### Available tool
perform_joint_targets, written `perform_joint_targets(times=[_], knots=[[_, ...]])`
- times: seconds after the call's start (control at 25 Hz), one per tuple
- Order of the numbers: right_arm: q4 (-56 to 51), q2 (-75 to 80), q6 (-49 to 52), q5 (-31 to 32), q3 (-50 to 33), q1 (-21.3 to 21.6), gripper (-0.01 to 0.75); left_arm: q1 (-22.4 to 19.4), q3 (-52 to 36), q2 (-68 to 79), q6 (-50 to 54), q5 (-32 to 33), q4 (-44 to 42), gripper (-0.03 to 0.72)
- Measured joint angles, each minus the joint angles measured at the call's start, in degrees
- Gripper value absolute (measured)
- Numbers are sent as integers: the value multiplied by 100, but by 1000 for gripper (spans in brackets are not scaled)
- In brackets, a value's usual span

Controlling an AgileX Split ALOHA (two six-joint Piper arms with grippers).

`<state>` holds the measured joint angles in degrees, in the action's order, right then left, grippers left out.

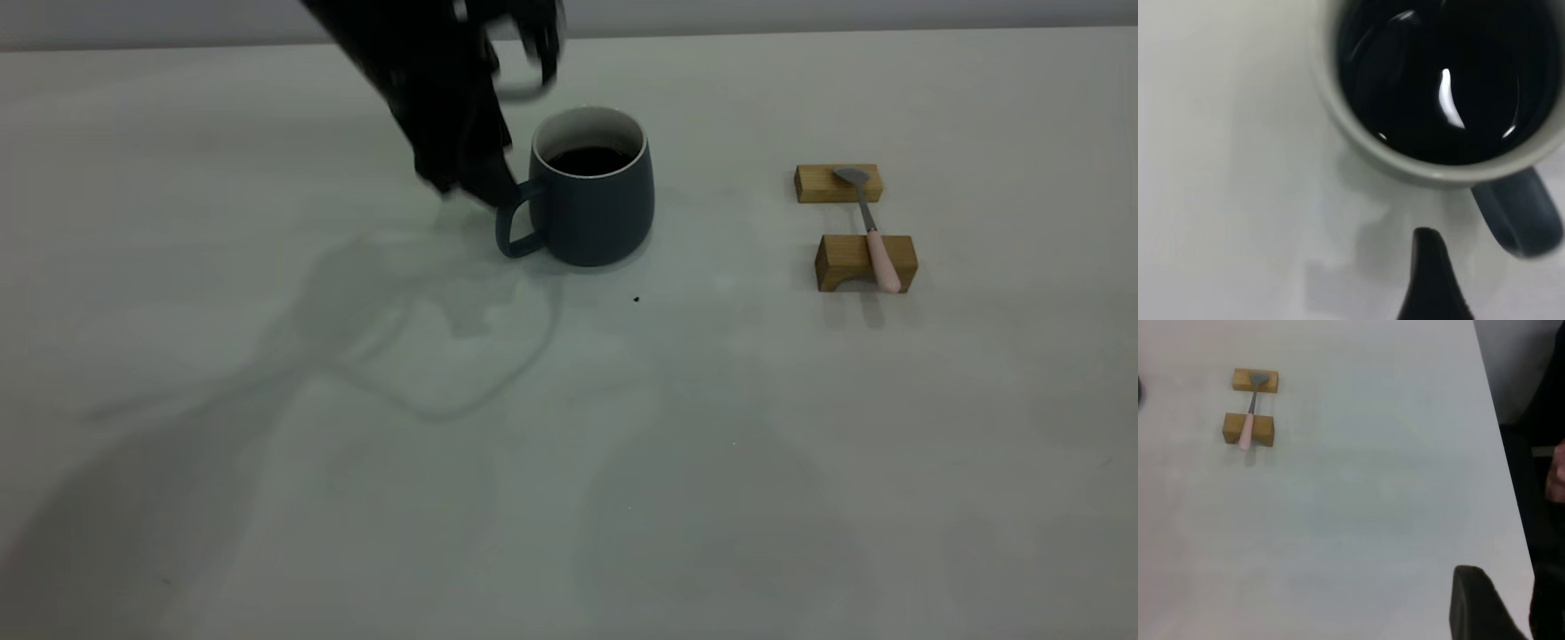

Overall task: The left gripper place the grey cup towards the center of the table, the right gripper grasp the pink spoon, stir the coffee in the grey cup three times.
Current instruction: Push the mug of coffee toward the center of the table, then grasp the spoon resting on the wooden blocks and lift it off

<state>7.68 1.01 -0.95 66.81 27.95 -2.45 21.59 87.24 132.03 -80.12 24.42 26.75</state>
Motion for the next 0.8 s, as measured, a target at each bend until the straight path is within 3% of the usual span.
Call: perform_joint_targets(times=[0.16,0.48,0.68,0.8], knots=[[0,0,0,0,0,0,238,0,0,-938,933,845,-467,567],[0,0,0,0,0,0,238,-6,0,-3780,4895,2792,-2157,567],[0,0,0,0,0,0,238,-6,-68,-5355,6742,3996,-3099,567],[0,0,0,0,0,0,238,-6,-431,-6123,7395,4250,-3272,567]])
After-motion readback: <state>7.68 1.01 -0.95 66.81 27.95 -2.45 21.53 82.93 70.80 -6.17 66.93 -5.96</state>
